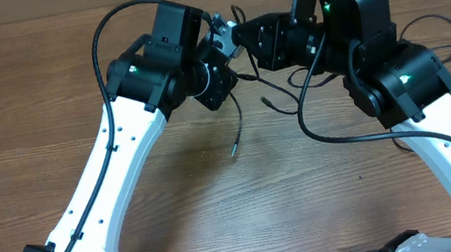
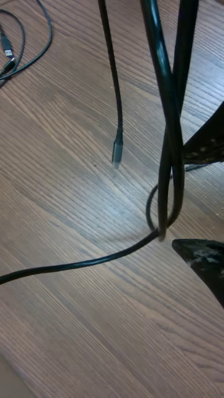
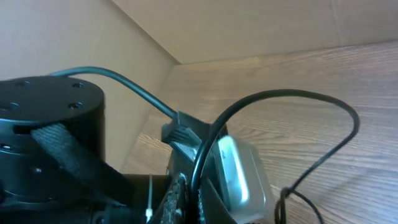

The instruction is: Untangle cables

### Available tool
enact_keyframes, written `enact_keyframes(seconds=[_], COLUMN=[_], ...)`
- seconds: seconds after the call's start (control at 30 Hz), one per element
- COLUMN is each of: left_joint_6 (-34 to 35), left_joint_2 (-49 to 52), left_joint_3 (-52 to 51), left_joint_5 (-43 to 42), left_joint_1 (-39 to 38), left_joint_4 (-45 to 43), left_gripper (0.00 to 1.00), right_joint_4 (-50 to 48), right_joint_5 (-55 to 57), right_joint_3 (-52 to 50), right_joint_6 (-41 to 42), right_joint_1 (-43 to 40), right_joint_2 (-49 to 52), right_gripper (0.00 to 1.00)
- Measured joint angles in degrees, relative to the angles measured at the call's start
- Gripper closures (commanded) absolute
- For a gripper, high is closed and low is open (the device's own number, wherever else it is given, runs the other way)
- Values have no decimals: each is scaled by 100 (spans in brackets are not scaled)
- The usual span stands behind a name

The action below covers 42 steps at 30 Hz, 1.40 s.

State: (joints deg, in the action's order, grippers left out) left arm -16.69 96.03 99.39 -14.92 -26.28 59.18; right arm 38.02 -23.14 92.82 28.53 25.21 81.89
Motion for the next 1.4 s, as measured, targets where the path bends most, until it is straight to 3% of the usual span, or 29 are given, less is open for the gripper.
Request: enact_keyframes(seconds=[0.23, 0.37, 0.53, 0.67, 0.87, 1.1, 1.2, 1.4], left_joint_6=[0, 15, 17, 22, 249, 476, 879, 2039], left_joint_2=[0, 0, 0, 0, 0, 0, 0, 0], left_joint_3=[-131, -219, -219, -219, -221, -219, -219, -258], left_joint_5=[-2, -2, 68, 227, 592, 625, 686, 310], left_joint_1=[0, 0, 0, 0, 0, 11, 149, 610], left_joint_4=[-48, -129, -227, -225, -232, -114, 103, 385], left_gripper=[63, 73, 93, 96, 95, 81, 68, 64], right_joint_4=[-208, -208, -199, -197, 122, 295, 1073, 2977], right_joint_5=[-219, -308, -437, -472, -358, -164, 214, 1091], right_joint_3=[0, 0, 0, 0, 0, 7, 22, 50], right_joint_6=[223, 365, 428, 446, 448, 448, 531, 688], right_joint_1=[0, 0, 0, 0, -4, -4, -4, -7], right_joint_2=[0, 2, 2, 2, 2, 2, 2, 109], right_gripper=[96, 96, 96, 96, 96, 96, 96, 96])
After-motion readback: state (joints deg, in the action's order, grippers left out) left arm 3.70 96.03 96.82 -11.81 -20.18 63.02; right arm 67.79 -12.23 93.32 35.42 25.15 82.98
